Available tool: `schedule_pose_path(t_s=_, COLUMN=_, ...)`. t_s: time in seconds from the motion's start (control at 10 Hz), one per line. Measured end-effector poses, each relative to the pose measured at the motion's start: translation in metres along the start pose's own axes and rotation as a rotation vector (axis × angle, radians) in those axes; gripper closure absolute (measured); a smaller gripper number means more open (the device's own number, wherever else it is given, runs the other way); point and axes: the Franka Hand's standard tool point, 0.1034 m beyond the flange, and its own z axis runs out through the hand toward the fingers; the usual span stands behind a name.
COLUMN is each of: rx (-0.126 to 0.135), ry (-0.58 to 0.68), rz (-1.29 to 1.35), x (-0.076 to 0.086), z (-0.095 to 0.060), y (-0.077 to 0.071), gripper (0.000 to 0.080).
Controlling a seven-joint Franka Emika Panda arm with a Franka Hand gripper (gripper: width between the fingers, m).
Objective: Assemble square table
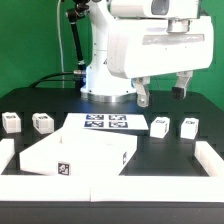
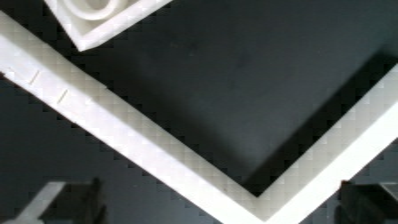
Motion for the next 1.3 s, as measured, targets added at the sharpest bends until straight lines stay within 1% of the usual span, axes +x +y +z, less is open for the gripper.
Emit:
schedule_pose_path(t_s=0.5, rx=0.002, ry=-0.002, rz=-0.002, x=-0.001, z=0.002, y=-0.001, gripper=0.0150)
schedule_pose_path(t_s=0.6, rx=-0.003, ry=0.006, rz=-0.048, x=-0.015, z=0.005, y=-0.003, gripper=0.0150)
schedule_pose_path(t_s=0.7, rx=-0.019, ry=0.017, rz=-0.098, x=-0.039, z=0.009, y=-0.009, gripper=0.0150)
schedule_pose_path(t_s=0.8, rx=-0.030, ry=0.022, rz=-0.165, x=-0.067, z=0.017, y=-0.011, gripper=0.0150)
schedule_pose_path(t_s=0.9, rx=-0.057, ry=0.045, rz=-0.229, x=-0.090, z=0.028, y=-0.005, gripper=0.0150)
schedule_pose_path(t_s=1.0, rx=-0.063, ry=0.051, rz=-0.231, x=-0.107, z=0.038, y=-0.004, gripper=0.0150)
schedule_pose_path(t_s=1.1, rx=-0.053, ry=0.043, rz=-0.220, x=-0.104, z=0.036, y=-0.006, gripper=0.0150)
schedule_pose_path(t_s=1.3, rx=-0.053, ry=0.042, rz=-0.221, x=-0.104, z=0.037, y=-0.005, gripper=0.0150)
